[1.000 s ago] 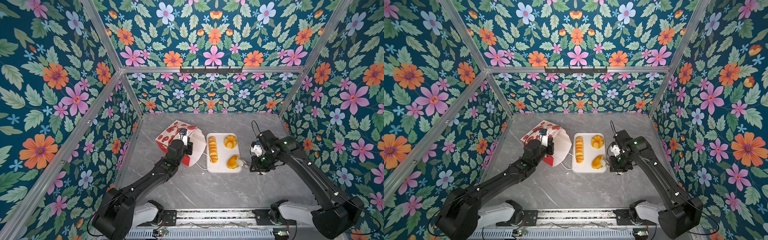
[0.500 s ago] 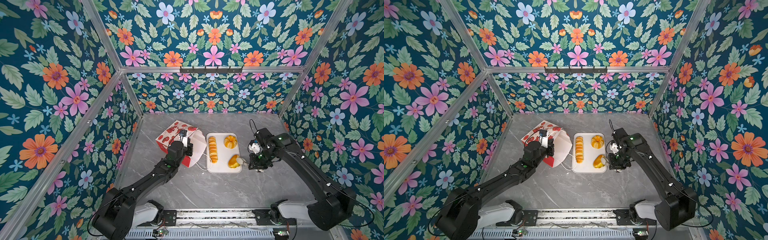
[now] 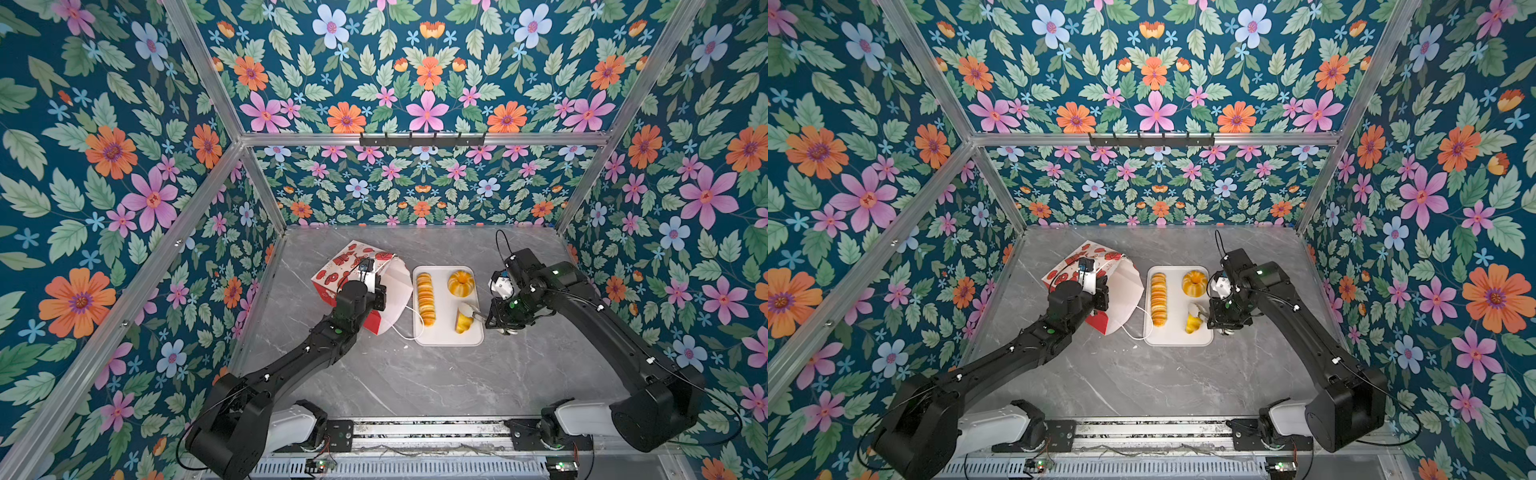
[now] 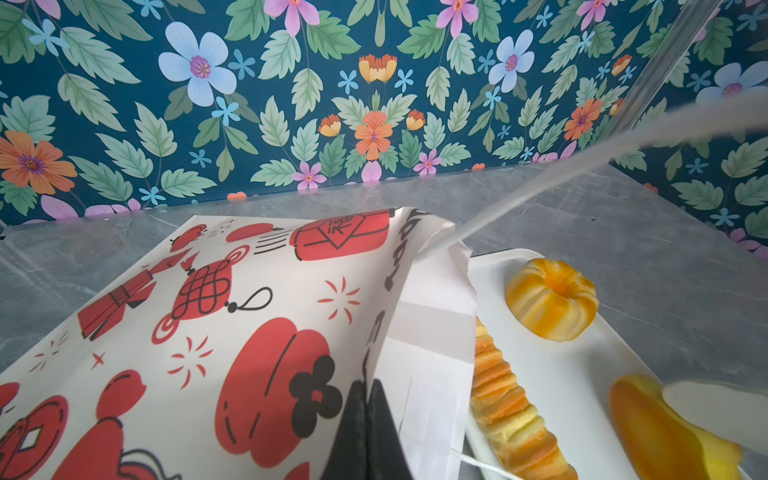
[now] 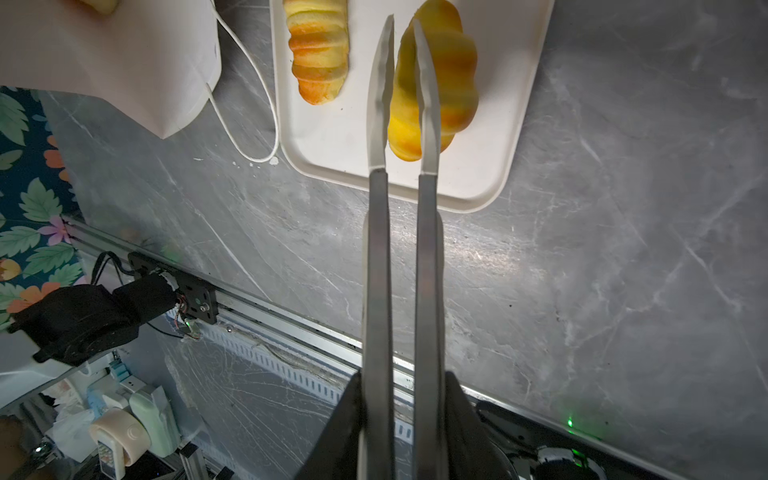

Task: Take the fake bread out of the paper bag
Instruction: 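Open the tongs to release the bread and draw them back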

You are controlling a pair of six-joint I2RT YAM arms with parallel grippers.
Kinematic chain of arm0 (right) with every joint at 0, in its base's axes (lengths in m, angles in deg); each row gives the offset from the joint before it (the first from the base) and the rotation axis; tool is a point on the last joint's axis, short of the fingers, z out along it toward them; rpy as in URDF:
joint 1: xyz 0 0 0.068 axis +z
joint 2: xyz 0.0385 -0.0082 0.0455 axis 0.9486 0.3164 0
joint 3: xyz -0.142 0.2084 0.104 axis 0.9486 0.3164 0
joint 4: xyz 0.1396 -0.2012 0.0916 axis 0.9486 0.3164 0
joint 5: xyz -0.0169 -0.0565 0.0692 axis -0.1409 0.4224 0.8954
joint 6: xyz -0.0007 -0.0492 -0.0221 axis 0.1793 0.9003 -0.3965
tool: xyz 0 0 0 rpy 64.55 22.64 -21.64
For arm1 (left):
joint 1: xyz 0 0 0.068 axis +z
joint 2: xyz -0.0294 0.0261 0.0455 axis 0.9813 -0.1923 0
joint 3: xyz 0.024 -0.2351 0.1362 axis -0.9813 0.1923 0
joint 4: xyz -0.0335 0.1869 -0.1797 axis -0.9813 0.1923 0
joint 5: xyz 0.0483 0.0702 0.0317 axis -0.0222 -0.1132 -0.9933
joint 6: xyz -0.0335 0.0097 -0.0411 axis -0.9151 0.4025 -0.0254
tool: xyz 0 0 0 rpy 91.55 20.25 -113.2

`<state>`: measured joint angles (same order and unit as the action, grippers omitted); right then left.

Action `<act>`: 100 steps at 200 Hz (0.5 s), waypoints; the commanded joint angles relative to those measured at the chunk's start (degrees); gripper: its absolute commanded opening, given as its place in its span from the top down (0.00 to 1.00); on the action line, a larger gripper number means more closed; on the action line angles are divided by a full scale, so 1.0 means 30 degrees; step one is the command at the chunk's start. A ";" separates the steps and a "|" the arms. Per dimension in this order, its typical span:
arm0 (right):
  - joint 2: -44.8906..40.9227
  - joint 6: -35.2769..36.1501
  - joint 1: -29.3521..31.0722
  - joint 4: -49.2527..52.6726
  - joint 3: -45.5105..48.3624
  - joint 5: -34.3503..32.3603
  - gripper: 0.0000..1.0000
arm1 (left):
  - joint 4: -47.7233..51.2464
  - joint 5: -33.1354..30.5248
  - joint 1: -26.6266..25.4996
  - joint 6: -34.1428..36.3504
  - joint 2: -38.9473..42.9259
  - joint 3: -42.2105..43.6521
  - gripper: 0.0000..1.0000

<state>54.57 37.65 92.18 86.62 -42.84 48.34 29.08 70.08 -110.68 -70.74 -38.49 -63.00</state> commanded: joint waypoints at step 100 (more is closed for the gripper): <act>-0.0027 -0.1473 0.0011 -0.5881 0.1847 0.6224 0.70 | 0.0006 0.0060 0.0014 -0.0001 -0.0156 -0.0593 1.00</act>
<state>54.92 34.66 92.18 74.73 -38.33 62.56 30.17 70.08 -110.68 -70.70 -38.89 -64.31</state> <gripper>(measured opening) 0.302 0.050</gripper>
